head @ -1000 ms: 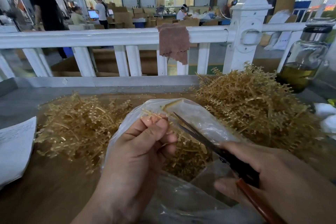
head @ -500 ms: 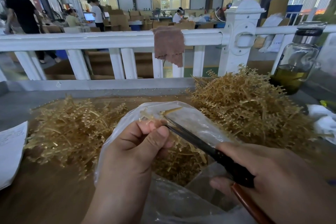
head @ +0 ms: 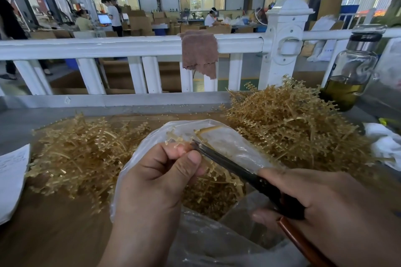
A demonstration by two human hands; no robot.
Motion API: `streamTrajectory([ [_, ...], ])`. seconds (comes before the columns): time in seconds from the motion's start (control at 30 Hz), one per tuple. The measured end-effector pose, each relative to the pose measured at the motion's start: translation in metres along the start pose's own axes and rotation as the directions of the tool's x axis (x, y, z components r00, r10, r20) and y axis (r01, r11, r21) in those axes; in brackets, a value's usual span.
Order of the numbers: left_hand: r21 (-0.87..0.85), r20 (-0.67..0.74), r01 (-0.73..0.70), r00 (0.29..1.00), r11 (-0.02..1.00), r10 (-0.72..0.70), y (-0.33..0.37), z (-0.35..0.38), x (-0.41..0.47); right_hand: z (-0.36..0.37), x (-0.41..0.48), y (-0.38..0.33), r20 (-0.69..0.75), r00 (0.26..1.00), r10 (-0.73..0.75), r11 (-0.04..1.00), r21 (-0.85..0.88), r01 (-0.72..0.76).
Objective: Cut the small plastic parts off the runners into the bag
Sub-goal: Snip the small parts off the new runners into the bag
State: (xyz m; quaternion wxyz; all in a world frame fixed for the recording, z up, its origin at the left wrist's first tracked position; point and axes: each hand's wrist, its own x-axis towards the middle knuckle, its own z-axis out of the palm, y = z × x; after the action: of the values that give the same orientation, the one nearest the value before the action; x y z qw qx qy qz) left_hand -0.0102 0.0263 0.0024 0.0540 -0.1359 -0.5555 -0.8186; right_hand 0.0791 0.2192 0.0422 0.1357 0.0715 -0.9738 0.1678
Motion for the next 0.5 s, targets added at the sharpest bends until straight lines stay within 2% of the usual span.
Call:
streamTrajectory([
  [0.5, 0.012, 0.003, -0.019, 1.000, 1.000, 0.019, -0.0026, -0.0025, -0.0007, 0.0034, -0.0007, 0.0036, -0.033, 0.998, -0.044, 0.998, 0.036, 0.045],
])
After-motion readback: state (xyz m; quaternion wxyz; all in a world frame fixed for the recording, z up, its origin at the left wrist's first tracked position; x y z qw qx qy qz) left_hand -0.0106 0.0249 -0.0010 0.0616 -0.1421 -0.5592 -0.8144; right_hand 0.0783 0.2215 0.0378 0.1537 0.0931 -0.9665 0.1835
